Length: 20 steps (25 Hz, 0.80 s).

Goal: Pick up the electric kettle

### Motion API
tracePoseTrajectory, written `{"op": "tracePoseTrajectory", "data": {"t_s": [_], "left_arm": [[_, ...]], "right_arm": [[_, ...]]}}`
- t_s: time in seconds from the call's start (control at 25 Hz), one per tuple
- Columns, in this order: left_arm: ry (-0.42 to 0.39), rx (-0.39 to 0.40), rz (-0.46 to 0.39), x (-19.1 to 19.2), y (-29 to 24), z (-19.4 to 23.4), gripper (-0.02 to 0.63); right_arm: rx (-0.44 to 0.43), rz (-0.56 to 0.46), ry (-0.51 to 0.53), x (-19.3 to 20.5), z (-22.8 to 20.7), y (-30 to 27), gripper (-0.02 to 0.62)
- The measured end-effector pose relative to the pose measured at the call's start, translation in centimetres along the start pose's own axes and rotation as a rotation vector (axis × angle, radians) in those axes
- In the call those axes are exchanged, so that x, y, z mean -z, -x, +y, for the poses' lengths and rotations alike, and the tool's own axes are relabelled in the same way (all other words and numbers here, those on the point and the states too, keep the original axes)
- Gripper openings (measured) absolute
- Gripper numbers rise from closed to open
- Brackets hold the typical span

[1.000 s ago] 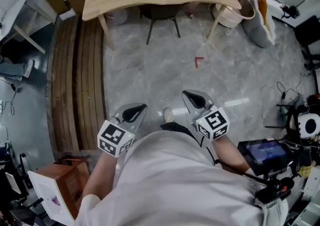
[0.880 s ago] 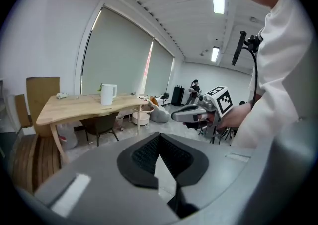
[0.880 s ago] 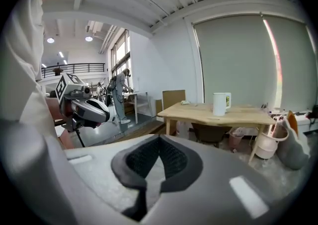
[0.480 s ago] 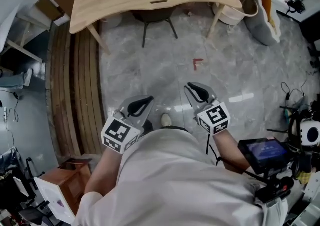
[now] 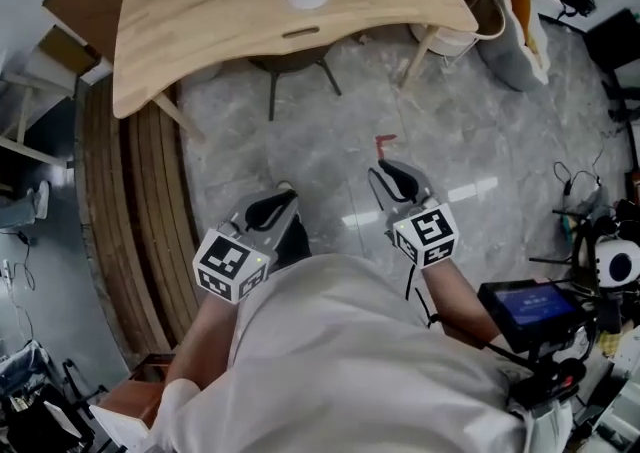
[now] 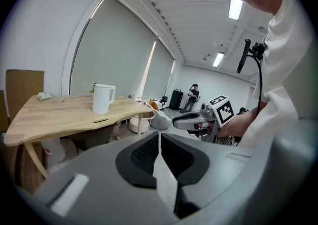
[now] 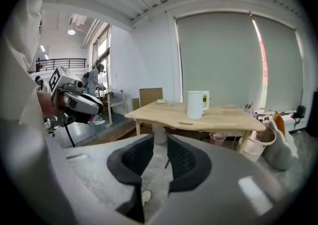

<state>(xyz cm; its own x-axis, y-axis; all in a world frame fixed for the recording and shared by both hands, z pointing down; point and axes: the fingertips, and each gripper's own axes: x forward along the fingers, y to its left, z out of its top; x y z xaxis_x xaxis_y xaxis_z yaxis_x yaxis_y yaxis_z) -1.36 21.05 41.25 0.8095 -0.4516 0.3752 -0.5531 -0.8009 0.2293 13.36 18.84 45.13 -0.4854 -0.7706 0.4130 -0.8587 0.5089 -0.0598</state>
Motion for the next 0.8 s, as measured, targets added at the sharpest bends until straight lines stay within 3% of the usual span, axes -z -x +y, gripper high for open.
{"op": "tracePoseTrajectory", "data": {"t_s": [0.24, 0.4, 0.6, 0.8], "left_arm": [[-0.055, 0.072, -0.003, -6.1, -4.0, 9.6, 0.023], [-0.084, 0.116, 0.013, -8.2, -5.1, 15.2, 0.023], [-0.068, 0.117, 0.014, -10.1, -7.5, 19.9, 0.023], [-0.028, 0.081, -0.009, -12.3, -10.1, 23.2, 0.023]], "right_arm": [[0.123, 0.007, 0.000, -5.4, -5.9, -7.8, 0.074], [0.210, -0.013, -0.033, -8.5, -9.2, -12.5, 0.074], [0.314, -0.025, -0.065, -11.0, -14.9, -17.5, 0.079], [0.322, -0.014, -0.042, -13.1, -21.5, -23.3, 0.091]]}}
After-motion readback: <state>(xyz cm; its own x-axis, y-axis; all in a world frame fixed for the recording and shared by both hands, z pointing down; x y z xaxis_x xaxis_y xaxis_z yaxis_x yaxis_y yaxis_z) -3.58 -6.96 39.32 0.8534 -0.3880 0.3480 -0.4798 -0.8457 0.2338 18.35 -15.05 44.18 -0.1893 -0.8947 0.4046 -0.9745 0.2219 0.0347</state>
